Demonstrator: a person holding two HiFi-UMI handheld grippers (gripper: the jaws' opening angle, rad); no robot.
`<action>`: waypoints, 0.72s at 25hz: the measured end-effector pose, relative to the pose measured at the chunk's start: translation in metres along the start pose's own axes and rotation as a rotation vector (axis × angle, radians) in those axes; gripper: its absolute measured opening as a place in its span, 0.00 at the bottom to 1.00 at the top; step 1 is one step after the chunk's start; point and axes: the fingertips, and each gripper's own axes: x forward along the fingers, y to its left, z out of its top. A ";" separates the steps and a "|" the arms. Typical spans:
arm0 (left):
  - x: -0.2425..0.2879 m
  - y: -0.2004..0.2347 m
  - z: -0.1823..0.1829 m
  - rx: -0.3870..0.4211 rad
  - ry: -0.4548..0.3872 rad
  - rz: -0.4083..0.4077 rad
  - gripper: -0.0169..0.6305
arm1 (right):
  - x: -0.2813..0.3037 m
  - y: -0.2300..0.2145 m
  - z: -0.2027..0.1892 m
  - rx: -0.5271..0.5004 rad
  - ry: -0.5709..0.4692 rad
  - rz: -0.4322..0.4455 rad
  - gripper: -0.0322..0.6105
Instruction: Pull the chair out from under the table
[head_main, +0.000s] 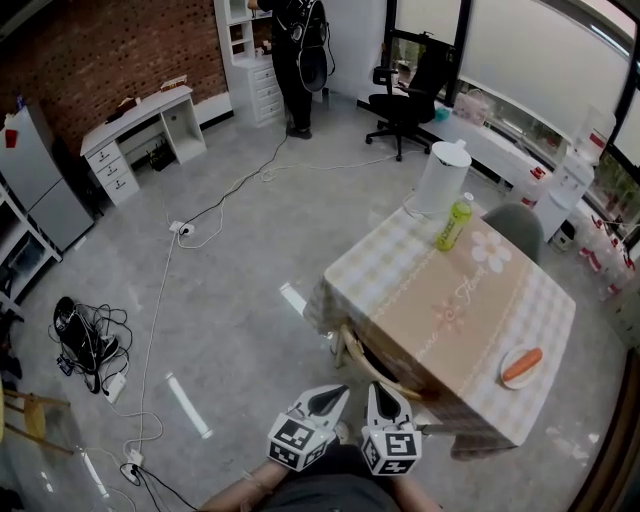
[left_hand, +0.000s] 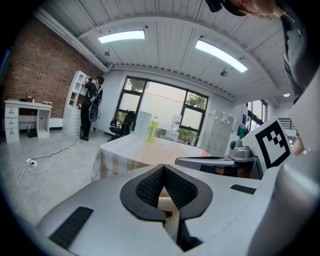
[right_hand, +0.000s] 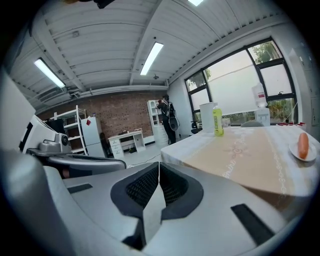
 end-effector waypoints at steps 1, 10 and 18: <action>0.004 0.003 0.002 -0.003 -0.001 -0.004 0.04 | 0.006 -0.001 0.002 -0.001 -0.001 0.004 0.07; 0.038 0.015 0.001 0.005 0.009 -0.068 0.04 | 0.034 -0.021 0.000 -0.002 0.004 -0.018 0.07; 0.052 0.002 -0.014 0.006 0.039 -0.143 0.04 | 0.028 -0.031 -0.014 0.011 0.020 -0.045 0.07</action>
